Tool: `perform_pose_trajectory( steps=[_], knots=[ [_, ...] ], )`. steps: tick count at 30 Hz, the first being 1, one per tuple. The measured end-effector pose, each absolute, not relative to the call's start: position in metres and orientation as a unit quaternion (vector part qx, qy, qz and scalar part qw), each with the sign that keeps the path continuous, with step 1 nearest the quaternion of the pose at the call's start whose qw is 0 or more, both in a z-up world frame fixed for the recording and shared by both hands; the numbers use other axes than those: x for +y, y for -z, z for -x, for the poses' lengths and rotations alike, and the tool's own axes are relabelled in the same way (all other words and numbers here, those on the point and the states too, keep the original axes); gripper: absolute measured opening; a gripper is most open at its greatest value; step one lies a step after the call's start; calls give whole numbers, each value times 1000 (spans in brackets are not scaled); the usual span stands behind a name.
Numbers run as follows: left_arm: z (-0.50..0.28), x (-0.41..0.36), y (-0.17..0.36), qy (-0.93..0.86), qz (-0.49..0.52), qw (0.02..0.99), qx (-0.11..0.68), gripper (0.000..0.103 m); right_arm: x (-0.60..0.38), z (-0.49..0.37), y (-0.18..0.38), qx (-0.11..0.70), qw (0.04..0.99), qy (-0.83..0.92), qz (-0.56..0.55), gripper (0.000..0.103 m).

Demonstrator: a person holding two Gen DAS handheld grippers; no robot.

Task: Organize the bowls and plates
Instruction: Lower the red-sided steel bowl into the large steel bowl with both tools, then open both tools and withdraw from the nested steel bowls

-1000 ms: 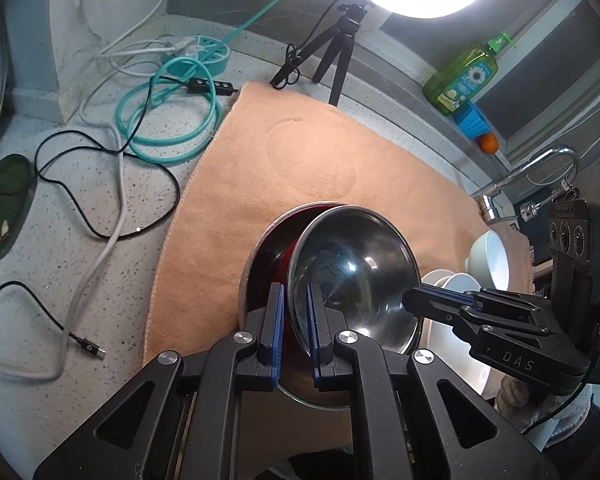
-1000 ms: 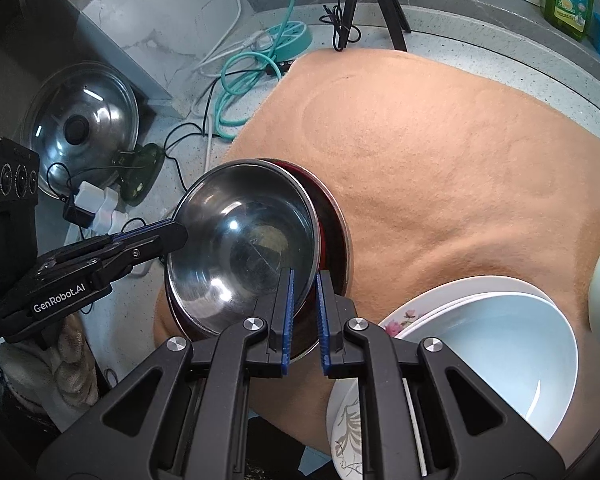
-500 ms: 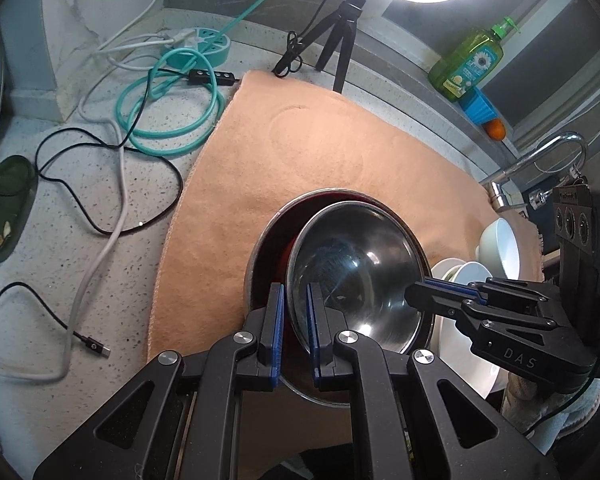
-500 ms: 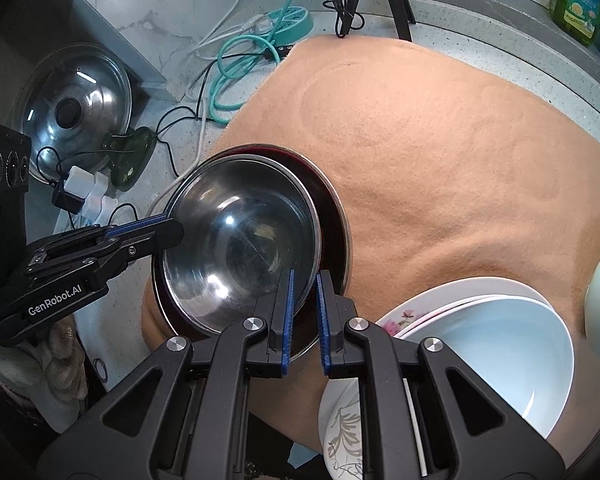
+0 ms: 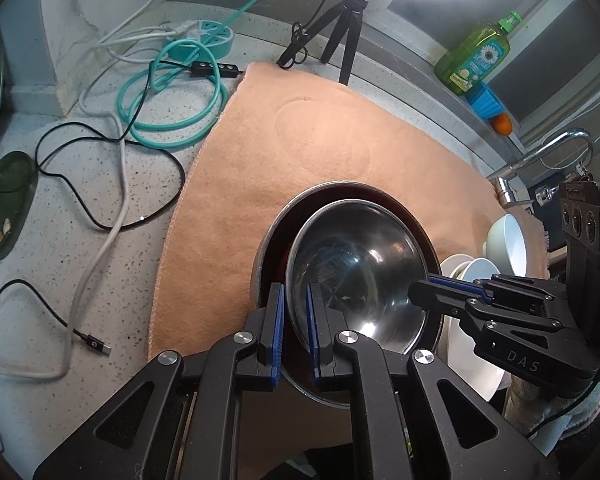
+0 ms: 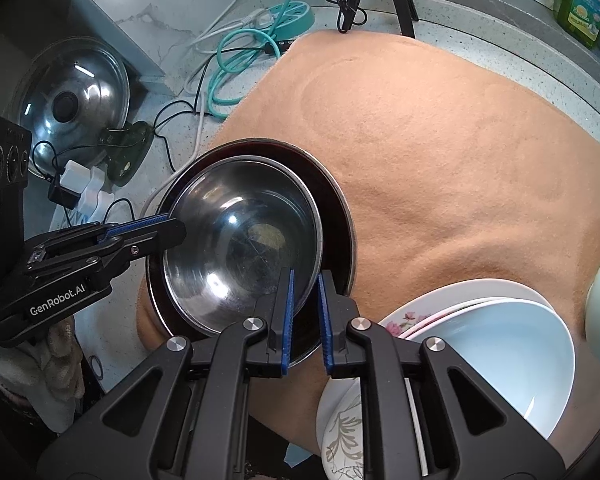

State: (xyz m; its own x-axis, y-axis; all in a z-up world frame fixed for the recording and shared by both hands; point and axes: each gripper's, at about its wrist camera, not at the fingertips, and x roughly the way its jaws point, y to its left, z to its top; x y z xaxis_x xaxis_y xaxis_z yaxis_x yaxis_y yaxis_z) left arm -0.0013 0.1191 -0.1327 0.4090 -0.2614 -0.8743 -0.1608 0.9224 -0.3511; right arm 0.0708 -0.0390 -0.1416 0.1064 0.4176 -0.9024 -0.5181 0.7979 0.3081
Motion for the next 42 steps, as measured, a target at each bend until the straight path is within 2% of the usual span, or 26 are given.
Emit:
perform_pose_trajectory(
  steps=[6,18,37,42],
  knots=[
    [1,118,132,32,194,817,542,9,-40,-72,141,590,742,-315,41,14],
    [-1,118,123,32,190,823,534,9,-42,-73,138,588,740,-326,27,28],
    [-8,116,99,39,197,838,507,9,-42,-73,135,588,736,-336,34,30],
    [-9,114,93,43,199,842,499,9,-52,-74,123,579,742,-339,17,33]
  ],
)
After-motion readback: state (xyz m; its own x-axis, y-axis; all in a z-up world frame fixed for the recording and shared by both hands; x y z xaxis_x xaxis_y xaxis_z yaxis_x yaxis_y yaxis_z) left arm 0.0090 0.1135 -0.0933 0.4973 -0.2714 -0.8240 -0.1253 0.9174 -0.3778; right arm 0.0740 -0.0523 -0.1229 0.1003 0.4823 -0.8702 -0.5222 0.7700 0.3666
